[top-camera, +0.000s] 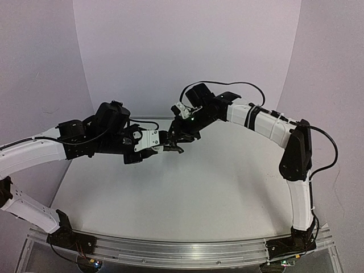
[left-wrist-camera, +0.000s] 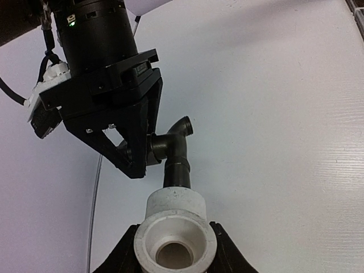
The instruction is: Install the water faucets
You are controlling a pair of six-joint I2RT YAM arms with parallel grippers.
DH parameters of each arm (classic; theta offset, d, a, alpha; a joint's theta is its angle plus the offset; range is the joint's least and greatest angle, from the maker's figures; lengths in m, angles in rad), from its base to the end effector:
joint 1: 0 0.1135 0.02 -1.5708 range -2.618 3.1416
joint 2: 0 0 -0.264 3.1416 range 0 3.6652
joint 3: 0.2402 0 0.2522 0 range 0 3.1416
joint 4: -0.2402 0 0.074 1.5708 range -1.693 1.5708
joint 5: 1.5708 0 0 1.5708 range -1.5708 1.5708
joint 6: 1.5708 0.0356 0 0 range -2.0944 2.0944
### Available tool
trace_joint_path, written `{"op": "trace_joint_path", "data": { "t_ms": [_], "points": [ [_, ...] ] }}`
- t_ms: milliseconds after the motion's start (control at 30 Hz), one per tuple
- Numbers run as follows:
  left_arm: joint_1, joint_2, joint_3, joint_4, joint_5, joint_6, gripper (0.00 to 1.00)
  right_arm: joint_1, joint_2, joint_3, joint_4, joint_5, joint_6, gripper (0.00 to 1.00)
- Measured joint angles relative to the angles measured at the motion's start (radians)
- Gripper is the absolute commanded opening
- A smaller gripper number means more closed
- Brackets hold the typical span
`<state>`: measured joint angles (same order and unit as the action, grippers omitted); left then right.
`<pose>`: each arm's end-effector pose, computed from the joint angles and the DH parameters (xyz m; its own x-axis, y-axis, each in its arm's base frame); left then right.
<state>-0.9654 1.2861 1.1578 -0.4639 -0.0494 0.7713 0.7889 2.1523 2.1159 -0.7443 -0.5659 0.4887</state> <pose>0.1650 -0.2353 0.3339 0.3285 0.7488 -0.5757 0.7936 0.1117 0.5981 0.3288 0.3582 0.3119 -0.8451 -0.2886 -0.4501 -0.5330 0.5210 0.6667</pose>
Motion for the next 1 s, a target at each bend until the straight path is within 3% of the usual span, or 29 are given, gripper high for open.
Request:
{"op": "trace_joint_path", "data": {
  "t_ms": [833,900,1000],
  "points": [
    [-0.195,0.056,0.033,-0.113,-0.154,0.023,0.0,-0.001,0.09,-0.023,-0.058,-0.265,-0.058,0.0],
    [-0.197,0.058,0.033,-0.113,-0.155,0.016,0.0,-0.002,0.09,-0.027,-0.056,-0.27,-0.059,0.05],
    [-0.199,0.067,0.033,-0.109,-0.165,0.007,0.0,-0.008,0.09,-0.04,-0.051,-0.275,-0.059,0.28]
  ]
}}
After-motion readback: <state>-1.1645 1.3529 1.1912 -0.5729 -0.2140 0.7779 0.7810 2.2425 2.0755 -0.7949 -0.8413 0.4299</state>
